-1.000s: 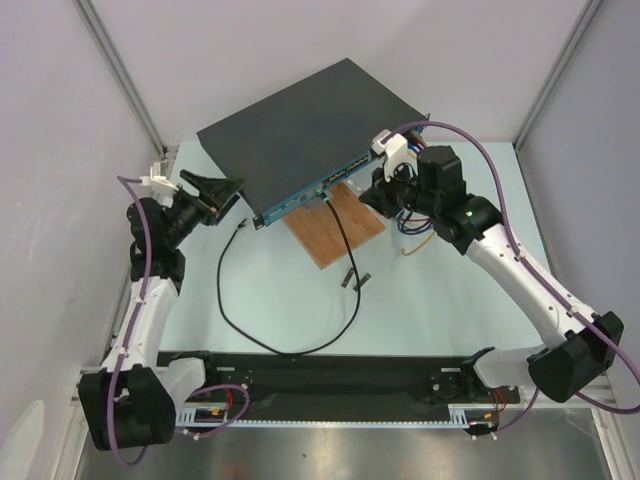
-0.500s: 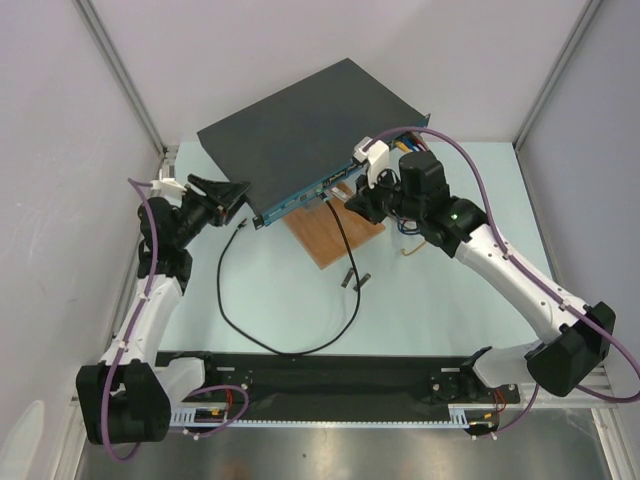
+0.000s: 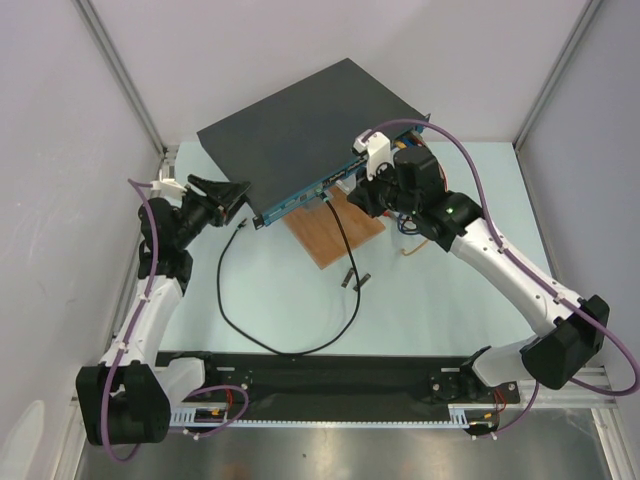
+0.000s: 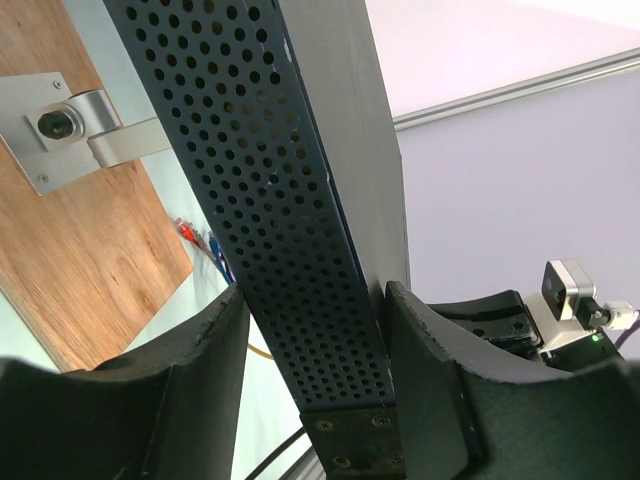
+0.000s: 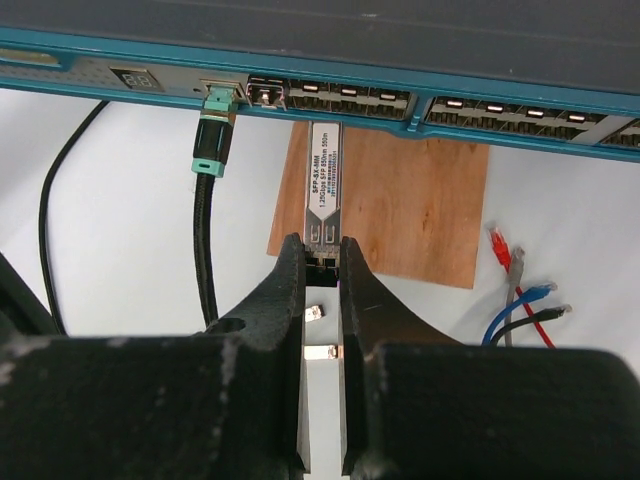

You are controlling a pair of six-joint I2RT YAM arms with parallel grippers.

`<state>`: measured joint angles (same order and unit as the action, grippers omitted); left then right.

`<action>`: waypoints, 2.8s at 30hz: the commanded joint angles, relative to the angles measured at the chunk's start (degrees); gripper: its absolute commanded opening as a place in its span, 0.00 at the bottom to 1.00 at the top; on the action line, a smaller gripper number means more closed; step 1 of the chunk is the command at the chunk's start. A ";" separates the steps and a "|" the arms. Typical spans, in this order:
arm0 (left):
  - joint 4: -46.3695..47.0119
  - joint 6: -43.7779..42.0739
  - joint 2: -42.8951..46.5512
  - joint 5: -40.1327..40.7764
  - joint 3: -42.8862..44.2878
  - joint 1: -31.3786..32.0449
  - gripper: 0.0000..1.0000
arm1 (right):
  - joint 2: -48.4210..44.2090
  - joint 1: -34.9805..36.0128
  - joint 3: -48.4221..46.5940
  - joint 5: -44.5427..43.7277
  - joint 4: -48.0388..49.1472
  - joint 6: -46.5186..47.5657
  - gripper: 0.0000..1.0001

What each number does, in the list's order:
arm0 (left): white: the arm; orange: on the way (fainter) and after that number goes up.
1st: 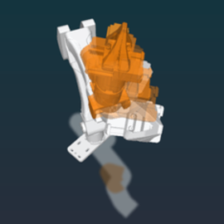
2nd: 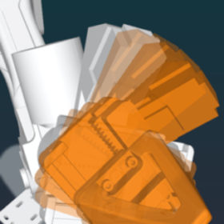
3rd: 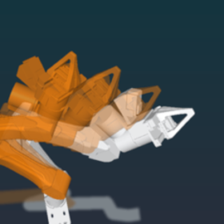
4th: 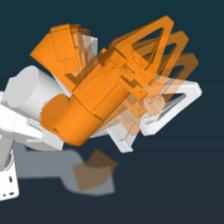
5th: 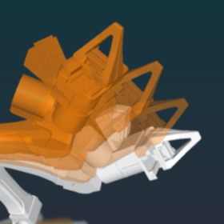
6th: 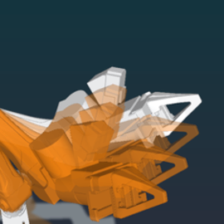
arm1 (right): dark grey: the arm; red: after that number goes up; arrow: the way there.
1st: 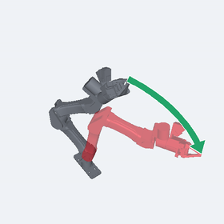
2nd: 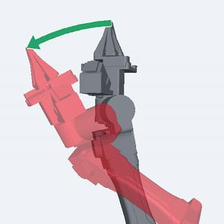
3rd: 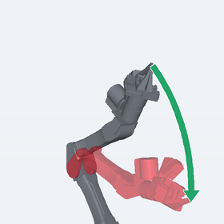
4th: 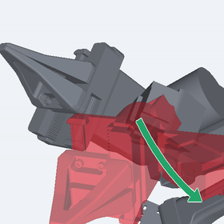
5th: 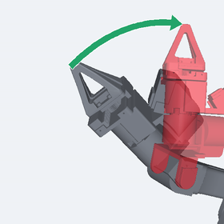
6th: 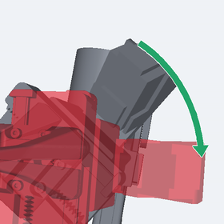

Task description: Insert the plug into the switch port

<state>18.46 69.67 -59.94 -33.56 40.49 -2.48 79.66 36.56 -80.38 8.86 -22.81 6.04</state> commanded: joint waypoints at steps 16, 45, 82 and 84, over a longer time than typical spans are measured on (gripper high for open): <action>2.28 -1.91 1.23 -0.01 -0.59 1.08 0.00 | 1.55 0.80 -3.82 -1.13 3.47 -1.21 0.00; 2.72 -2.17 1.32 0.25 -0.94 1.51 0.01 | 2.87 1.85 -4.26 -0.60 3.82 -1.21 0.00; 3.16 -1.91 -0.26 -0.01 -0.24 1.86 0.00 | 6.30 4.05 -8.04 -2.62 8.04 0.46 0.00; 3.08 -1.91 -0.17 -0.01 -0.24 1.87 0.00 | 6.65 4.05 -8.30 -2.80 8.48 0.72 0.00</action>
<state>19.16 70.06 -59.59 -32.27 39.83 -1.98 84.97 39.44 -85.67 5.06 -20.95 5.69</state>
